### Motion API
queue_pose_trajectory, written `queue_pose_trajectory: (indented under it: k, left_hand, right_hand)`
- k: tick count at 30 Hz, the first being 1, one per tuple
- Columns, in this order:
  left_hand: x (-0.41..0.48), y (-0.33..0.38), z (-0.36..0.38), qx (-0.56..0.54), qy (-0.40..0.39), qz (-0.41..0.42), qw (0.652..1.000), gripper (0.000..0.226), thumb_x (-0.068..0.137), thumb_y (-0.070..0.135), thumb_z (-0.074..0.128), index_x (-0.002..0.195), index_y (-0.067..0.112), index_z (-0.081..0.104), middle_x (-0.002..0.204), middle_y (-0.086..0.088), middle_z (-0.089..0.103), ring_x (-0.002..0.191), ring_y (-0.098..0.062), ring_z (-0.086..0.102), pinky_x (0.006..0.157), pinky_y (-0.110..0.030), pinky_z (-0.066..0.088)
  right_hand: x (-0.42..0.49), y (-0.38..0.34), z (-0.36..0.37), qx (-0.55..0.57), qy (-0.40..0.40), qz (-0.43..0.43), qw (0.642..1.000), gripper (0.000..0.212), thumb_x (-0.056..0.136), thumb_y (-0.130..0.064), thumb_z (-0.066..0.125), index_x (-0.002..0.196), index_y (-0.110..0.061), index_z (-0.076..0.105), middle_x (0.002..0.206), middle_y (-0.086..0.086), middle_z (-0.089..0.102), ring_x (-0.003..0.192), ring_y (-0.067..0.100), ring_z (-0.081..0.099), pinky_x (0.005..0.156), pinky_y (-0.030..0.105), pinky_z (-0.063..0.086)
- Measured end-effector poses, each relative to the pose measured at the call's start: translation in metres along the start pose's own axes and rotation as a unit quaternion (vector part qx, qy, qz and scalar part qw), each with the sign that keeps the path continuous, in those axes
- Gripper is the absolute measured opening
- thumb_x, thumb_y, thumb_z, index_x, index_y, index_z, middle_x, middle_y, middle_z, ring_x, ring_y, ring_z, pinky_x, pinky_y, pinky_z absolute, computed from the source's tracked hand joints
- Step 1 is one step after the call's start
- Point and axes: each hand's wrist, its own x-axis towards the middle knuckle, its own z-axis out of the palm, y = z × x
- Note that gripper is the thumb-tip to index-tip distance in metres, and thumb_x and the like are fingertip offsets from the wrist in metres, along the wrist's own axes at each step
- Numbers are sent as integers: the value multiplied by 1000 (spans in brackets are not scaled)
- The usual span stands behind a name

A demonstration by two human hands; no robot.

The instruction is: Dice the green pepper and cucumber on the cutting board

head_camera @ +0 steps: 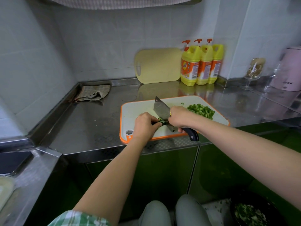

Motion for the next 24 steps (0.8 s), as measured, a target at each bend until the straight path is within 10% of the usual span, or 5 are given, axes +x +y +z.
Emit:
queue_pose_trajectory:
  k: [24]
  left_hand:
    - [0,-5,3,11,1,12,1000,18,84,28,72,97,17,79,91,-3,74,86,-21,62,70,-31,49]
  right_hand:
    - [-3,-13,3,-43,-17,-3,999,19,95,0,44,107,8,56,54,13,57,42,21,53,46,28,49]
